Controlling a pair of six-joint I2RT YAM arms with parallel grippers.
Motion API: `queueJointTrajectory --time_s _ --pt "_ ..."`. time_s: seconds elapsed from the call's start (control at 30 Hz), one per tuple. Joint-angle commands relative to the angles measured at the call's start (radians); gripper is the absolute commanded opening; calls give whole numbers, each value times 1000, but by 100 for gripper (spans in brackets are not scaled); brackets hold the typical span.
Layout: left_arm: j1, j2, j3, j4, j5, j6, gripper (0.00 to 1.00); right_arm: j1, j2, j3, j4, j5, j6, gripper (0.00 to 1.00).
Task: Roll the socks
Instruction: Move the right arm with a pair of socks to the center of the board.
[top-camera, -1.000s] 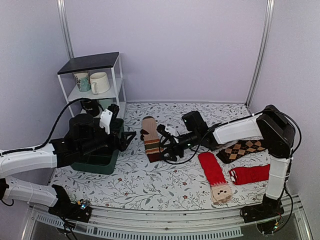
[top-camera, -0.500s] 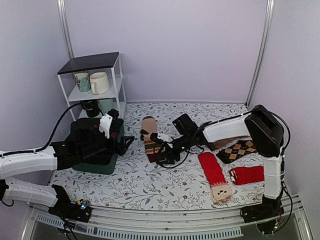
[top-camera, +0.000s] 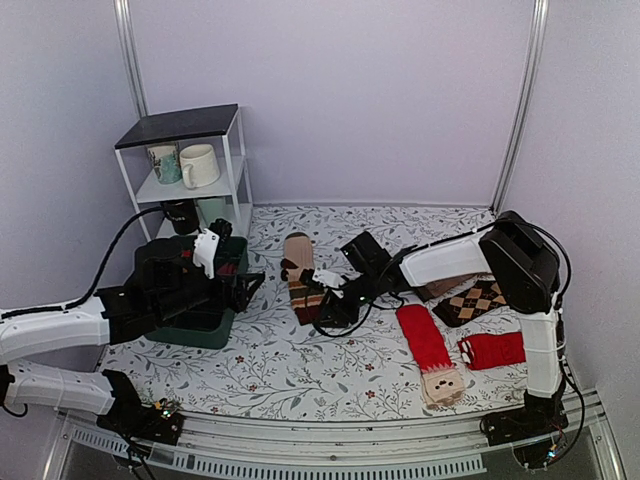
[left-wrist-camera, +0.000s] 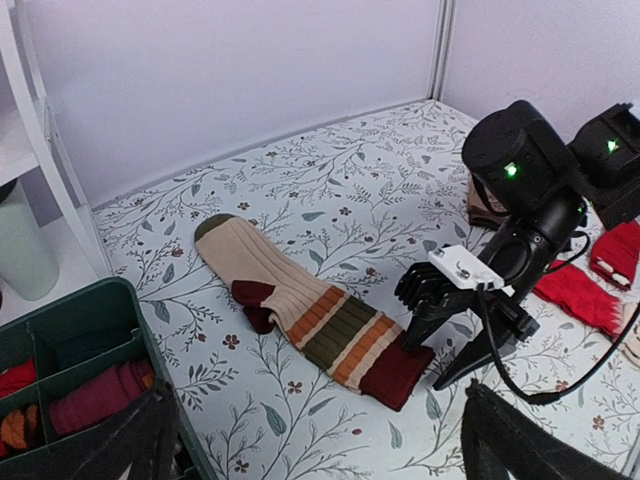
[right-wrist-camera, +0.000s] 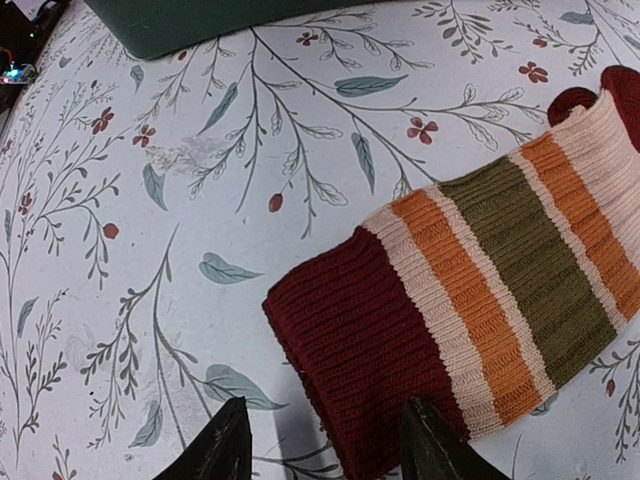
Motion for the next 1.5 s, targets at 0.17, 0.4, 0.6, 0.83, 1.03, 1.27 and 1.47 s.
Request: queueJointTrajectory --time_s 0.17,0.4,0.6,0.83,1.03,1.27,1.47 --pt "-4 -46 -14 -20 -25 -9 99 61 7 -112 -9 112 42 49" --pt "-3 -61 -12 -33 -27 -13 99 86 15 -182 -13 209 140 14" --pt "-3 -68 -27 -22 0 -16 99 85 -44 -207 -86 132 225 7" --pt "-17 -59 -132 106 187 -4 88 85 -8 -113 -393 -46 390 6" --pt "-168 -36 -206 201 176 49 83 59 -9 -106 -490 -198 534 5" --pt "-309 47 -248 289 165 135 82 31 35 -59 -535 -208 566 4" --pt "-370 143 -300 446 119 198 83 12 59 -53 -515 -206 599 4"
